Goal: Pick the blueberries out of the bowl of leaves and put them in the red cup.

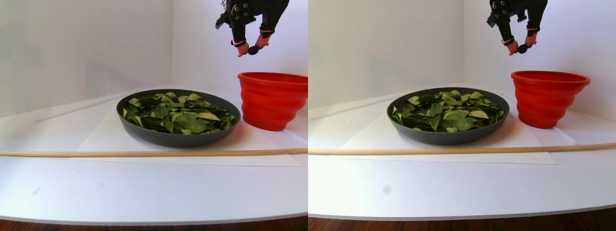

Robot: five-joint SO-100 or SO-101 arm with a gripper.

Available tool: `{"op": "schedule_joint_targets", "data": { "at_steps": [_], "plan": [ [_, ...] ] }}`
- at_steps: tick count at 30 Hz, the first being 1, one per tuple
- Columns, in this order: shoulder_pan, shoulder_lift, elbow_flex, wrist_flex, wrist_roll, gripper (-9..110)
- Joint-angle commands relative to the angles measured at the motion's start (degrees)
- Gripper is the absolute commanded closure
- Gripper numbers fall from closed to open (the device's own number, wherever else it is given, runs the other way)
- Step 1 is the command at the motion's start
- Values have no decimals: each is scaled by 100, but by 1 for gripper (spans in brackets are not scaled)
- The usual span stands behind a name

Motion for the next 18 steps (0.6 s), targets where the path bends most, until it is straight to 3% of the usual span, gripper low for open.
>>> {"op": "schedule_joint_targets", "data": {
  "at_steps": [1, 18],
  "plan": [
    [308, 105, -431, -141, -88, 92],
    [606, 18, -431, -176, -149, 92]
  ]
}}
